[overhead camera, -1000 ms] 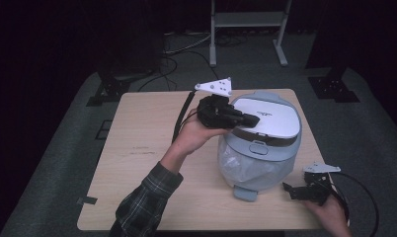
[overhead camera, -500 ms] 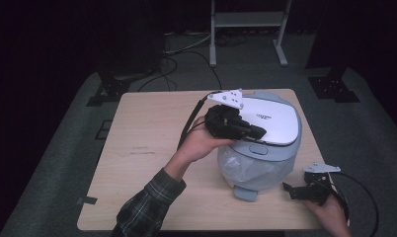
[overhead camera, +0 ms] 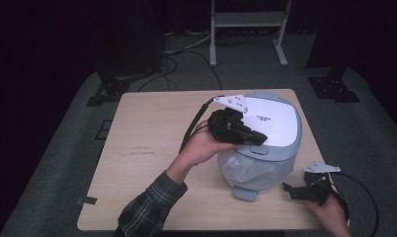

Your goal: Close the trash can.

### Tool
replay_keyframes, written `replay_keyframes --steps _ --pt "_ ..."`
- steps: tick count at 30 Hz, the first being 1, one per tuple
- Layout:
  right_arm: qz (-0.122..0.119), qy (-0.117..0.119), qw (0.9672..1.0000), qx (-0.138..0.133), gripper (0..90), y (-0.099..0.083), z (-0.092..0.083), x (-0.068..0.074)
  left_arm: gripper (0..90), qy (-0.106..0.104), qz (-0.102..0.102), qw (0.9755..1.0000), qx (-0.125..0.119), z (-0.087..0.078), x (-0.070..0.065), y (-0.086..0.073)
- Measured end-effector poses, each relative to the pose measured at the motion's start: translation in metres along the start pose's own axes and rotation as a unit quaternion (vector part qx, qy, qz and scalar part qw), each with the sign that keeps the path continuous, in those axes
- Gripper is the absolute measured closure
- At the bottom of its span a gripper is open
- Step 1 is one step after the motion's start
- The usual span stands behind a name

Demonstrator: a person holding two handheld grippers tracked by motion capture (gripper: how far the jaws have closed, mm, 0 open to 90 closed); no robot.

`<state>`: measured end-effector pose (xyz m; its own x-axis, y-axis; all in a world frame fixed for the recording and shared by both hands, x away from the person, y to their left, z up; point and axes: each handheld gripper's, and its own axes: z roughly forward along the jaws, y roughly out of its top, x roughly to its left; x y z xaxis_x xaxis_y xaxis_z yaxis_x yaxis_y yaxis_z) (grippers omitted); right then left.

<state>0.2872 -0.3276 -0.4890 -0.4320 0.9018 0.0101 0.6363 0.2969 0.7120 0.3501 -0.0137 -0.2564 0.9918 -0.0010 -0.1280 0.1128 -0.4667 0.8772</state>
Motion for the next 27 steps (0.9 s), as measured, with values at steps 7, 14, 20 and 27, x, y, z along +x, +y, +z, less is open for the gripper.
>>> replay_keyframes --steps 7,14,20,27 --pt "0.0 0.0 1.0 0.0 0.0 0.0 0.0 0.0 73.1 0.021 0.005 0.9996 -0.018 -0.007 0.0 -0.003" --pt "0.0 0.0 1.0 0.0 0.0 0.0 0.0 0.0 54.9 0.046 -0.008 0.9982 -0.038 -0.027 0.002 -0.006" --pt "0.0 0.0 1.0 0.0 0.0 0.0 0.0 0.0 40.8 0.082 -0.023 0.995 -0.054 -0.051 0.002 -0.014" --pt "0.0 0.0 1.0 0.0 0.0 0.0 0.0 0.0 24.2 0.117 -0.038 0.9903 -0.064 -0.074 0.002 -0.024"
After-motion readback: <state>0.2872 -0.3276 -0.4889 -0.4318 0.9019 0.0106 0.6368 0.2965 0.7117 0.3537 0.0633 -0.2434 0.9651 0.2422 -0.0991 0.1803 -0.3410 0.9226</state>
